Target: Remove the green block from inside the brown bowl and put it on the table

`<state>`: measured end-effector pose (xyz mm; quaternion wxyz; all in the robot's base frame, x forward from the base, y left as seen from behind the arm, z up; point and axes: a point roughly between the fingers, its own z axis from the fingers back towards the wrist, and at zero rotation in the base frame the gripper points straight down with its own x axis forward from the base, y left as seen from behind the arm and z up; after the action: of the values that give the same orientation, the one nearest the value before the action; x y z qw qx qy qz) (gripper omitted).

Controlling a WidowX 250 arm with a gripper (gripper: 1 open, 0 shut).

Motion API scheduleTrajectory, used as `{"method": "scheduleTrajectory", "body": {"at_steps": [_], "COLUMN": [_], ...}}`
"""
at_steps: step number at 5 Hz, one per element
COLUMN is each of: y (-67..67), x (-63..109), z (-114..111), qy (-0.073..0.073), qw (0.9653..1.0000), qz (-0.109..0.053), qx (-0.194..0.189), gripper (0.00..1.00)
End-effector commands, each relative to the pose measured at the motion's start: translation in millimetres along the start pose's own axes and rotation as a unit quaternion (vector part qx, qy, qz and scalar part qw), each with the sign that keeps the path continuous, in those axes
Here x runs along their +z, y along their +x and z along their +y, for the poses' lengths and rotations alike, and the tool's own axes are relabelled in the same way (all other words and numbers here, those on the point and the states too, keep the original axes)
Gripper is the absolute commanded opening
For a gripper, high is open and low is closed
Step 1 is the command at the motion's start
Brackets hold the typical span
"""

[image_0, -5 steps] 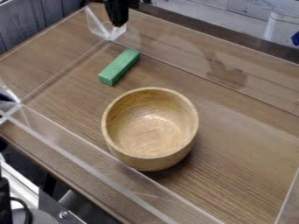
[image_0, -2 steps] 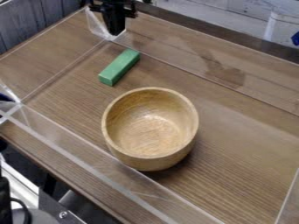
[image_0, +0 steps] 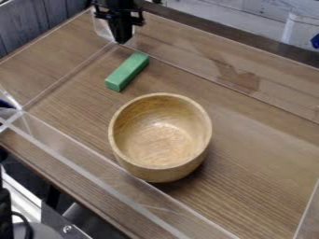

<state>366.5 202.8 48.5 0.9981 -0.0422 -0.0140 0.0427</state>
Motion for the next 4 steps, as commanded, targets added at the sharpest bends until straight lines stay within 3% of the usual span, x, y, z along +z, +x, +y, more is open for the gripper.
{"method": "scheduleTrajectory", "body": {"at_steps": [1, 2, 3, 4], "y": [6.2, 6.7, 7.4, 8.4], "x": [19.2, 20.4, 21.6, 22.3], "z": [5.4, 5.9, 6.2, 7.4], "qy": [0.016, 0.018, 0.019, 0.018], "qw": [0.9995, 0.9995, 0.9995, 0.9995], "qz": [-0.027, -0.026, -0.024, -0.024], "qx": [0.0, 0.0, 0.0, 0.0], "gripper": [0.0, 1.0, 1.0, 0.0]}}
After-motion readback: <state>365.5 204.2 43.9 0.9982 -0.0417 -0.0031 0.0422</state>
